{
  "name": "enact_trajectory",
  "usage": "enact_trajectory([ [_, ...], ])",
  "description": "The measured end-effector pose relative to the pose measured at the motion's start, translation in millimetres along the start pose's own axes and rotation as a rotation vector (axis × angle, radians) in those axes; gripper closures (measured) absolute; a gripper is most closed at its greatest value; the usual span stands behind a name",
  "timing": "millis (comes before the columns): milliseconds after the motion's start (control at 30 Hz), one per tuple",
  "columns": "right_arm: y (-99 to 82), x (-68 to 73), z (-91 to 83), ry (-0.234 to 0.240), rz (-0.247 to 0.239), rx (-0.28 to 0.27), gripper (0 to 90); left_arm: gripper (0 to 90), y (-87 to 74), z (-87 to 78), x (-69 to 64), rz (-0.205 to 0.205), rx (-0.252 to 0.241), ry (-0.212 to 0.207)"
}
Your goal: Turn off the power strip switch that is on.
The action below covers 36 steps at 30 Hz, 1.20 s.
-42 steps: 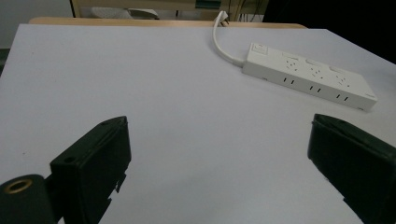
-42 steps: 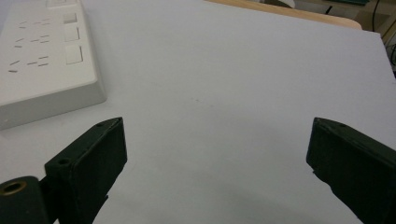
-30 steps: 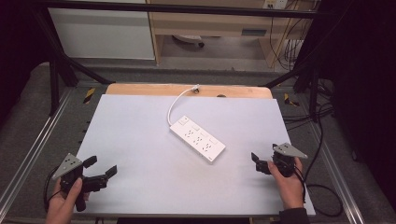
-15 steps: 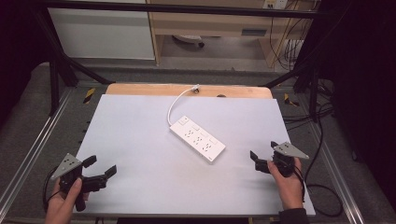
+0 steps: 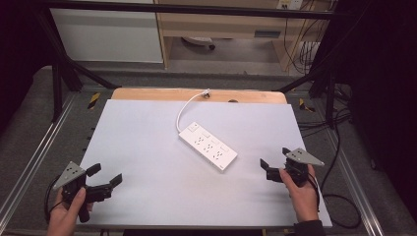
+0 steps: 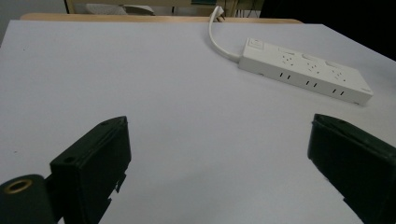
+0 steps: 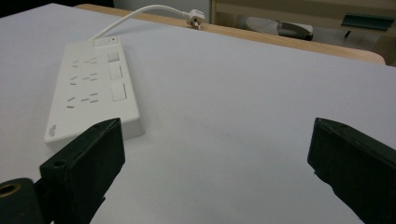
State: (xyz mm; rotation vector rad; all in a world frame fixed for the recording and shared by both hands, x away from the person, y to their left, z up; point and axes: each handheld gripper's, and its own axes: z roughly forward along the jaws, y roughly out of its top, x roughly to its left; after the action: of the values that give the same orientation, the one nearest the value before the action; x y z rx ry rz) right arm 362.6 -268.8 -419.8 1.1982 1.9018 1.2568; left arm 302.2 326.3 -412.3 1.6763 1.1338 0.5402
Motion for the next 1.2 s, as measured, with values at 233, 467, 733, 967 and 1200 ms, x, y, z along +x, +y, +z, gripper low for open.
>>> enact_trajectory([
  [233,13.8,2.9,2.9,0.005,0.015,0.011,2.9,5.9,-1.2,0.3,1.6,-0.009,0.005,0.004],
  [467,31.3,5.7,9.0,0.025,0.006,0.025,3.8,5.9,-1.2,0.1,2.2,-0.006,0.007,0.003],
  [733,46.3,9.1,15.4,0.051,0.005,0.037,4.8,5.8,-1.5,0.3,1.9,-0.007,0.007,0.003],
  [967,59.7,11.4,19.9,0.058,-0.007,0.039,15.6,5.8,-1.6,0.4,1.8,-0.007,0.009,0.001],
  [1200,71.1,12.2,19.6,0.063,-0.03,0.018,38.2,5.8,-1.7,0.3,1.5,-0.008,0.011,-0.002],
])
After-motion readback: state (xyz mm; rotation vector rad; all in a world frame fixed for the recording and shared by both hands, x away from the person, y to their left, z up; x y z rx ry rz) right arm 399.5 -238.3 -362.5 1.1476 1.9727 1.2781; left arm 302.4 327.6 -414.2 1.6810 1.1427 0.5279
